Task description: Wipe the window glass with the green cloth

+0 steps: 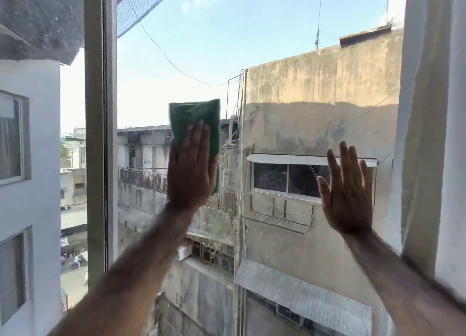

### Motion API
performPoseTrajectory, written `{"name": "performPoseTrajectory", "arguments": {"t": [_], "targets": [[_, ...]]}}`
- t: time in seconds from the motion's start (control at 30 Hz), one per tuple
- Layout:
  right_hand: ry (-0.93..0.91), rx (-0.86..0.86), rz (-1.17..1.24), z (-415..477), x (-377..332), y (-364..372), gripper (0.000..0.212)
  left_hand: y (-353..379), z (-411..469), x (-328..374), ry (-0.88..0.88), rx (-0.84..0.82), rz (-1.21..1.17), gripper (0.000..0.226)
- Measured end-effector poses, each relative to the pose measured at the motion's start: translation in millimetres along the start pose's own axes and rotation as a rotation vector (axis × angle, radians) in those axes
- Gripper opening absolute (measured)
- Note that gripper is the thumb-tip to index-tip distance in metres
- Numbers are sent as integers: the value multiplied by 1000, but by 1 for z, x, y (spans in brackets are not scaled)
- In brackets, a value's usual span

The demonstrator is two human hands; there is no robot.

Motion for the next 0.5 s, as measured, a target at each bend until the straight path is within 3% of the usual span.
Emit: {"name": "performPoseTrajectory", "arguments": {"t": [0.07,0.13,0.2,0.27,0.33,0.4,0.43,0.5], "targets": [[5,11,-13,-1,1,2,63,1,13,-21,-232,-48,-9,61],[-1,23,-14,-2,1,3,63,-2,16,-4,-322,-41,-37,61],[-8,21,-14,-1,1,5,63,-4,-1,39,-154,15,-71,59],[-9,11,-25,-1,2,4,63,-6,-38,82,209,19,-85,60],[-11,1,-32,-3,2,3,63,-5,-54,83,591,15,-27,60],[-18,5,-23,-3,-1,4,63,-1,-34,61,828,53,6,60],[-13,10,-23,-1,0,3,63,-1,-17,53,841,77,36,60],[2,16,-25,0,1,3,62,0,17,47,623,93,65,62]]}}
Point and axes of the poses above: each hand's wrist, its own z-axis towards the middle knuckle, its own y-axis out of the palm, x = y × z, the point moved 4 cm from there along z, towards the middle knuckle, and after that the axes turned 15 degrees about z, right-handed, at the moved point
